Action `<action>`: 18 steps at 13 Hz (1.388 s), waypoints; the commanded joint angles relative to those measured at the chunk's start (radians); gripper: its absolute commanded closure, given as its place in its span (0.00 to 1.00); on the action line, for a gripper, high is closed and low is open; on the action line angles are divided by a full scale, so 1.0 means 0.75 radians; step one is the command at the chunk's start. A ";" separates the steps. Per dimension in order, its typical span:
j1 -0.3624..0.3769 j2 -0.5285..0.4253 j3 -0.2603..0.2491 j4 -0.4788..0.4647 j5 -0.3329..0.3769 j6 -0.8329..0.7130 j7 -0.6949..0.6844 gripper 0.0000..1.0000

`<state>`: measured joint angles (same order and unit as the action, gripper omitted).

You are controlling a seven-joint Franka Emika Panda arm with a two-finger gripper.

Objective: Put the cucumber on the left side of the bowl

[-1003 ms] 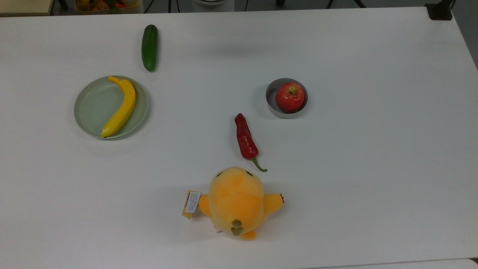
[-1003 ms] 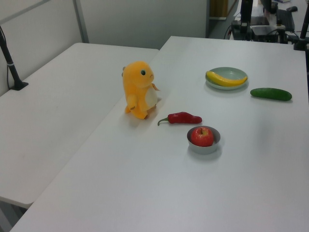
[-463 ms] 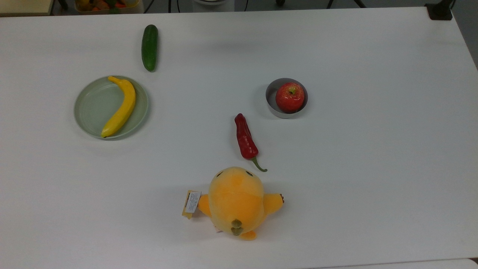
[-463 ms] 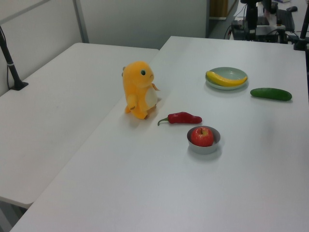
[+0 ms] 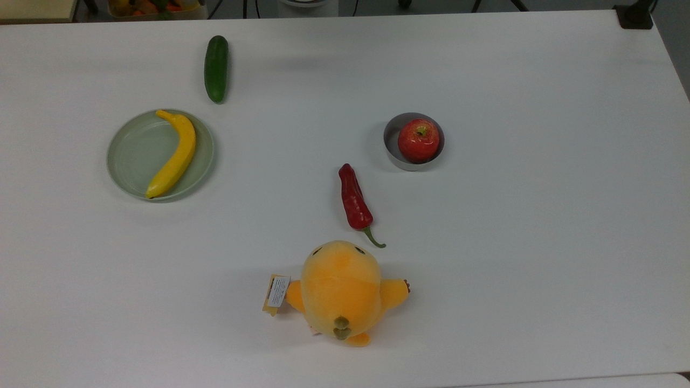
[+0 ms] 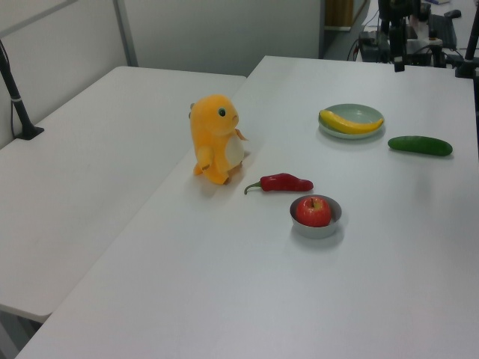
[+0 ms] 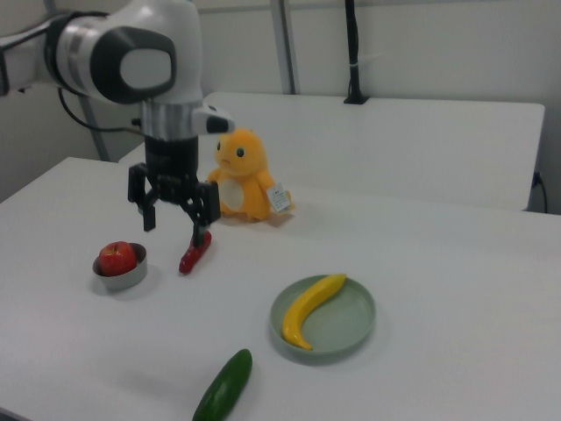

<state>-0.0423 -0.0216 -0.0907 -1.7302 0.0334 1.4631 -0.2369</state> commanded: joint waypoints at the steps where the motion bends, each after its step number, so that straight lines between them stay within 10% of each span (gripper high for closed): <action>1: -0.074 -0.026 0.008 -0.129 -0.012 0.035 -0.048 0.00; 9: -0.181 -0.092 0.162 -0.587 -0.081 0.401 -0.048 0.00; 18: -0.328 -0.094 0.162 -0.871 -0.282 0.871 -0.050 0.00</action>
<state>-0.2595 -0.0523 0.0169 -2.3287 -0.1420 2.0440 -0.2647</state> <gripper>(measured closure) 0.000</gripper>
